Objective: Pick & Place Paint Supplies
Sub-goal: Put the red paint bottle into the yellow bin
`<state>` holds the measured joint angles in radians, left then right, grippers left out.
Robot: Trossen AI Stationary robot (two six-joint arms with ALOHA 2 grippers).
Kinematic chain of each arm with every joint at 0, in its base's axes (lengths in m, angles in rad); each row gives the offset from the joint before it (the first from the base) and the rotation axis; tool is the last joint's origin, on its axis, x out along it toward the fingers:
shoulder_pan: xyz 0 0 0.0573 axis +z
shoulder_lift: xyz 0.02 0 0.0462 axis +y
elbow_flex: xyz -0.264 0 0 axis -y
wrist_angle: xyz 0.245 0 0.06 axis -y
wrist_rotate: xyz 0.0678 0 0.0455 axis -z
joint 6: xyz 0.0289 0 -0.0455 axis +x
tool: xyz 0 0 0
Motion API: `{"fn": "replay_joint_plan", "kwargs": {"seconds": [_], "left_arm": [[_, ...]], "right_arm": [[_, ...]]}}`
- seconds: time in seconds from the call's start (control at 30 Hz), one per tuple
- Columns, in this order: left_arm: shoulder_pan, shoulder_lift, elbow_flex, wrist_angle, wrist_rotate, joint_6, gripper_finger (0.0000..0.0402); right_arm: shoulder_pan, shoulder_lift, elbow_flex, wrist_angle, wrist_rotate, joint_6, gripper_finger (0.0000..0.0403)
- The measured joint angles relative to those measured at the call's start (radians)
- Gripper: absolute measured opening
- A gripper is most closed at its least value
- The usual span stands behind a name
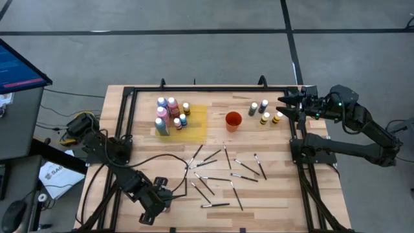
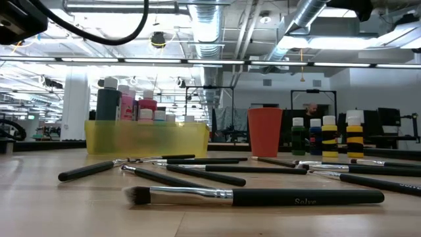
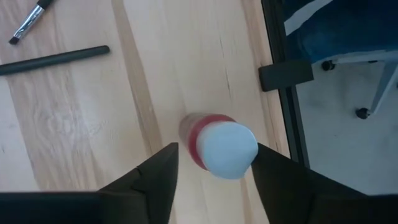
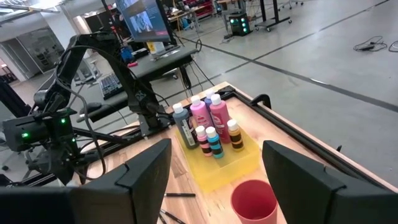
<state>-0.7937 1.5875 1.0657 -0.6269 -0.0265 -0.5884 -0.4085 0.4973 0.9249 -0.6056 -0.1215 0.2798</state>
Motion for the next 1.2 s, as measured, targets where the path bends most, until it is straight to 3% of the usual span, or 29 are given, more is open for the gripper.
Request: {"fn": "replay_joint_plan", "kwargs": {"seconds": [0.4,0.77,0.97,1.2], "left_arm": [[0.01,-0.001,0.0,0.003,0.0,-0.003,0.0091],[0.082,-0.07,-0.002,-0.087,-0.102,0.005,0.0092],[0.183,-0.172,-0.002,-0.261,-0.213,0.007,0.0092],[0.416,-0.311,0.0,-0.301,-0.37,0.014,0.0092]], "right_arm": [[0.0,0.0,0.0,0.0,0.022,0.002,0.0248],[0.0,0.0,0.0,0.0,0.022,0.002,0.0248],[0.0,0.0,0.0,0.0,0.022,0.002,0.0248],[0.0,0.0,0.0,0.0,0.022,-0.002,0.0248]]}}
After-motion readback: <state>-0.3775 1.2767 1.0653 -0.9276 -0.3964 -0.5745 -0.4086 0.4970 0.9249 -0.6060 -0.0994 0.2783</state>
